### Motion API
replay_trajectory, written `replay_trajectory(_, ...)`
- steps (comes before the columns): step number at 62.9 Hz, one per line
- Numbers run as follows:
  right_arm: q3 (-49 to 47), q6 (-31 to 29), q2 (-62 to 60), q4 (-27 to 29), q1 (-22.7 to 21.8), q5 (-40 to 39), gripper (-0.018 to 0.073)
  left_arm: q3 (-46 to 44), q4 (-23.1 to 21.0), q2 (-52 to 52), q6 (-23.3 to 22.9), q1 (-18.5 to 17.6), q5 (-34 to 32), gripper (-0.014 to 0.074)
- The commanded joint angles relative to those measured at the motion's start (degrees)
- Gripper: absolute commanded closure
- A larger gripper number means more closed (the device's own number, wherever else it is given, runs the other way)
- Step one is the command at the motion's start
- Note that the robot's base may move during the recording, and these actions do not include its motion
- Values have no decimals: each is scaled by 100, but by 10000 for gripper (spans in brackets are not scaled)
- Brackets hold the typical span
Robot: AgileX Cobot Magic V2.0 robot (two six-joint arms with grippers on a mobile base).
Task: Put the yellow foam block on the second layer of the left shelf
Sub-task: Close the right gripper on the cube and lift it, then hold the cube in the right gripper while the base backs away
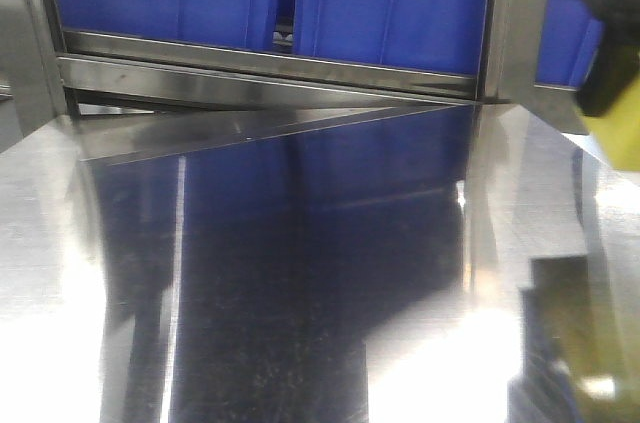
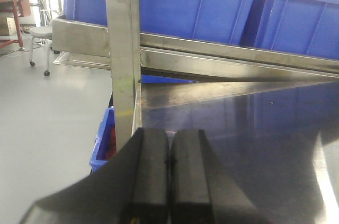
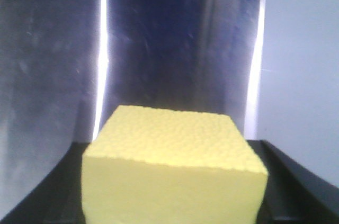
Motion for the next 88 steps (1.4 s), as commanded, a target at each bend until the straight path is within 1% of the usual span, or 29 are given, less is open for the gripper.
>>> replay_trajectory(1,424,-240,-728,-2,-167,-545,255,158,-42,-78,-22,-19,-474,460)
replay_trajectory(18,1774,-586,-2697,-25,-198,-961,255,158,-42,-78,-22,-19,-474,460)
replay_trajectory(26,2114,-703,-3758,-56,-198,-930,255,158,-42,-78,-22,-19,-474,460)
replay_trajectory(35,2229,-716,-4867,-149,-198,-895,255,158,-42,-78,-22,-19,-474,460)
replay_trajectory(46,2229,-716,-6042,-522,-198,-905,255,158,-42,-78,-22,-19,-474,460)
replay_trajectory(53,2229,-716,-6631,-569,-198,-917,255,158,-42,-78,-22,-19,-505,460)
replay_trajectory(65,2229,-716,-7124,-569,-198,-917,255,158,-42,-78,-22,-19,-474,460)
replay_trajectory(88,2239,-716,-7140,-569,-198,-811,255,158,-42,-78,-22,-19,-505,460)
